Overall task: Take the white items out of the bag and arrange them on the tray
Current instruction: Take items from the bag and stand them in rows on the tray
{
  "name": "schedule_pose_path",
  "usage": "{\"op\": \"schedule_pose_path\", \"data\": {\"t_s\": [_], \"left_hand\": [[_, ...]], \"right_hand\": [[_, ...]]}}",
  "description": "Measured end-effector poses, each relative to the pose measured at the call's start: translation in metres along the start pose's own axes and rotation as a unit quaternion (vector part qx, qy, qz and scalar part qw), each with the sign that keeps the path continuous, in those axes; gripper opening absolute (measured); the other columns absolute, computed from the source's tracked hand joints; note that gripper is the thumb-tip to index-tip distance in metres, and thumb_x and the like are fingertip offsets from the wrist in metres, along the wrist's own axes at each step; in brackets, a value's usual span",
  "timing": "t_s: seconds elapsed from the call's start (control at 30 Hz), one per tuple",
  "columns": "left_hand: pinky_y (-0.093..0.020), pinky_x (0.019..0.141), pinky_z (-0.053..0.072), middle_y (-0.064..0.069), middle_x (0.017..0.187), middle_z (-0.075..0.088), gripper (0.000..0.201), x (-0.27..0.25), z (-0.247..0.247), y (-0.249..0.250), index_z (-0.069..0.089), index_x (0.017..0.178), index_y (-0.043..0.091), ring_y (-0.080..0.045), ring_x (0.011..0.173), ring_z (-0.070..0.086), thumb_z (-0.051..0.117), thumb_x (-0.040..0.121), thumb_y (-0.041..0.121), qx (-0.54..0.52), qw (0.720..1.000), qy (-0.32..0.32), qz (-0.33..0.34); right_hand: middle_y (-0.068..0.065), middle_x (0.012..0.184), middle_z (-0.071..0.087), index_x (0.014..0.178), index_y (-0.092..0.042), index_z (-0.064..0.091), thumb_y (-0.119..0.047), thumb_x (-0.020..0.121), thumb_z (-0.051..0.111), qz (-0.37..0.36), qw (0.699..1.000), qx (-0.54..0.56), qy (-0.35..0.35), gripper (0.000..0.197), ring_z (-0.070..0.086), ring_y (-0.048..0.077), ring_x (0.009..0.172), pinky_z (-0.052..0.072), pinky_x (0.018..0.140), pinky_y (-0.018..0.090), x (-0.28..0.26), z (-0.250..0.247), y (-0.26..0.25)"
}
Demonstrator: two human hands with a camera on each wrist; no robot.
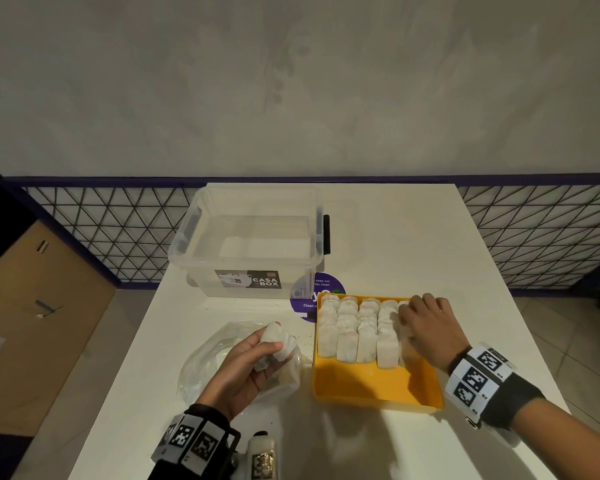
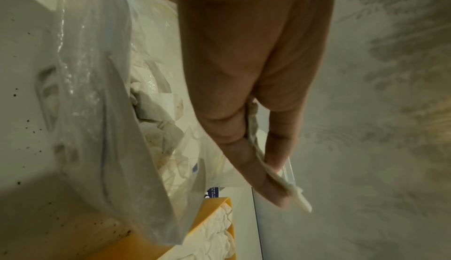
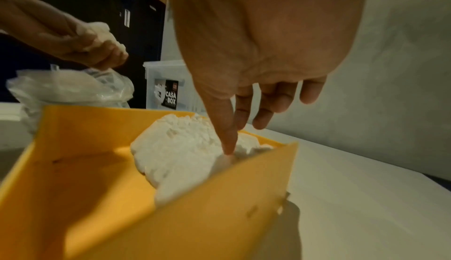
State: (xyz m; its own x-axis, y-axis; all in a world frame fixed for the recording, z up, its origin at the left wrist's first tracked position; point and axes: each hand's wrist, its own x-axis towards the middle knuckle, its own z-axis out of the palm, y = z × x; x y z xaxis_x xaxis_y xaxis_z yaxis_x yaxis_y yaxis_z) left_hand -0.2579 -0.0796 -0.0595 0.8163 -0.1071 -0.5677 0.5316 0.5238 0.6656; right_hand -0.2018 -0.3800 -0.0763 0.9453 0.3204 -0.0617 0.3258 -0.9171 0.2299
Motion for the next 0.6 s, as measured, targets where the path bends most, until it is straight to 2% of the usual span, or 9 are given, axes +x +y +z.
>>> {"op": "schedule_pose_path", "data": {"t_s": [0.07,0.13,0.23,0.33,0.4,0.47,0.6], "left_hand": [[-0.024,0.063,0.058,-0.019,0.119,0.061,0.036,0.001,0.0,-0.001,0.056,0.122,0.003,-0.026,0.098,0.064,0.055,0.087,-0.005,-0.008,1.0,0.003,0.0],[-0.023,0.063,0.058,-0.018,0.115,0.064,0.033,0.001,0.001,-0.001,0.058,0.119,0.003,-0.023,0.093,0.067,0.056,0.086,-0.005,-0.008,1.0,0.0,0.0],[-0.022,0.064,0.058,-0.013,0.106,0.07,0.028,0.001,0.004,-0.001,0.061,0.112,0.004,-0.019,0.086,0.071,0.056,0.086,-0.005,-0.005,1.0,-0.012,-0.002],[-0.021,0.067,0.058,-0.011,0.1,0.072,0.03,-0.002,0.006,-0.001,0.061,0.115,0.001,-0.017,0.086,0.07,0.057,0.085,-0.004,-0.005,0.999,-0.036,0.0],[-0.021,0.069,0.057,-0.013,0.105,0.07,0.034,-0.003,0.006,-0.001,0.06,0.118,0.0,-0.019,0.09,0.07,0.059,0.084,-0.002,0.0,0.999,-0.045,0.002],[-0.021,0.07,0.057,-0.015,0.108,0.069,0.035,-0.005,0.005,-0.001,0.061,0.119,0.002,-0.02,0.093,0.069,0.06,0.084,-0.001,0.002,0.999,-0.05,0.002],[-0.02,0.073,0.057,-0.014,0.102,0.07,0.037,-0.007,0.0,-0.002,0.061,0.117,-0.002,-0.017,0.091,0.069,0.065,0.08,0.003,-0.004,0.999,-0.046,0.005]], "right_hand": [[-0.001,0.072,0.057,0.074,-0.021,0.06,-0.011,0.037,0.085,-0.019,0.998,0.055,0.028,0.045,0.053,0.02,0.066,0.039,0.063,0.033,0.0,-0.012,-0.009],[-0.003,0.086,0.059,0.086,-0.026,0.058,-0.017,0.049,0.084,-0.052,0.987,0.145,0.048,0.046,0.05,0.017,0.079,0.044,0.066,0.027,0.0,-0.031,-0.022],[-0.005,0.113,0.054,0.112,-0.032,0.053,-0.027,0.082,0.063,-0.14,0.962,0.232,0.043,0.032,0.037,0.011,0.101,0.03,0.084,0.024,0.002,-0.063,-0.048],[-0.007,0.126,0.044,0.128,-0.036,0.044,-0.034,0.089,0.052,-0.223,0.935,0.273,0.039,0.039,0.029,0.012,0.114,0.018,0.093,0.024,0.007,-0.08,-0.078],[-0.006,0.129,0.043,0.127,-0.034,0.046,-0.037,0.091,0.049,-0.254,0.926,0.276,0.036,0.036,0.027,0.012,0.116,0.017,0.097,0.025,0.013,-0.082,-0.093],[-0.005,0.128,0.046,0.119,-0.029,0.055,-0.036,0.093,0.046,-0.271,0.919,0.282,0.041,0.028,0.025,0.011,0.114,0.018,0.098,0.027,0.018,-0.081,-0.1],[-0.007,0.115,0.056,0.106,-0.023,0.062,-0.03,0.092,0.05,-0.25,0.898,0.356,0.067,0.02,0.029,0.001,0.104,0.013,0.088,0.013,0.024,-0.08,-0.1]]}}
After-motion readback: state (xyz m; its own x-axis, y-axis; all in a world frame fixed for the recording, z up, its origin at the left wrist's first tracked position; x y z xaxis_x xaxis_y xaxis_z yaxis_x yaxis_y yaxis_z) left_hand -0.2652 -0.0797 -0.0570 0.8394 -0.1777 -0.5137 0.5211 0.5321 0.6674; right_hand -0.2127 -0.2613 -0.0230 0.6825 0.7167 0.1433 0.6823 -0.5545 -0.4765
